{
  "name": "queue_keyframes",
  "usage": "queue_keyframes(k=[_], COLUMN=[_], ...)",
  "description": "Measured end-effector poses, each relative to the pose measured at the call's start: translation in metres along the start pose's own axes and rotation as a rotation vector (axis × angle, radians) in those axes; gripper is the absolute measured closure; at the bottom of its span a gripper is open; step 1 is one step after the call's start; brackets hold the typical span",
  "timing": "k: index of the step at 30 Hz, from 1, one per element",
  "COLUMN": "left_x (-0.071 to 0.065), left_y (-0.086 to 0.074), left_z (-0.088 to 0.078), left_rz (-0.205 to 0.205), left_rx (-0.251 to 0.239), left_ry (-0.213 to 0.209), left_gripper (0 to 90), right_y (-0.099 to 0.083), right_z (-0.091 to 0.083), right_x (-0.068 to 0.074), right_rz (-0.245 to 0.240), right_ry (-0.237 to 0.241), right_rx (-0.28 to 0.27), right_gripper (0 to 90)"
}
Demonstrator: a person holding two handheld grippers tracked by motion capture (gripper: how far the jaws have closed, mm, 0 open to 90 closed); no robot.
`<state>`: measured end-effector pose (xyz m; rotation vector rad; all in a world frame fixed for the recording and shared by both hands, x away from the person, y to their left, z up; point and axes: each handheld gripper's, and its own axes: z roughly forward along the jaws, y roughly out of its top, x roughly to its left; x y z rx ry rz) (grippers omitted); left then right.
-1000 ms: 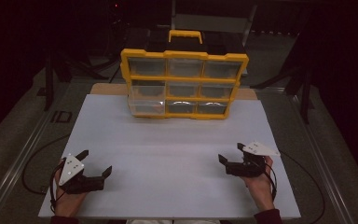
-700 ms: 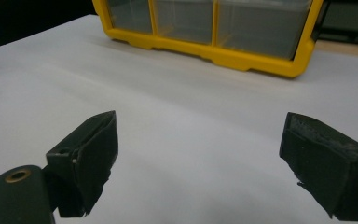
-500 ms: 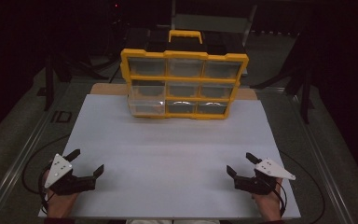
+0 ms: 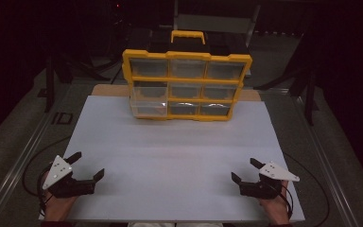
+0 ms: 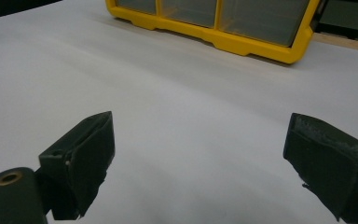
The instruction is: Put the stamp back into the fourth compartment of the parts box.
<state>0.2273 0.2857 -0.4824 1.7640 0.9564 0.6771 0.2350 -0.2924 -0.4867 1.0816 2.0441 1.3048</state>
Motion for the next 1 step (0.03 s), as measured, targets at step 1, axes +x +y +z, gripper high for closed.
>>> queue_keyframes(k=[1], left_x=[-0.0001], left_y=[-0.0002], left_z=[0.0002], left_rz=[0.0], left_rx=[0.0], left_ry=[0.001], left_gripper=[0.2], right_y=[0.0], right_z=[0.0], right_x=[0.0003], right_rz=[0.001], right_ry=[0.001], right_rx=[-0.002], right_gripper=[8.8])
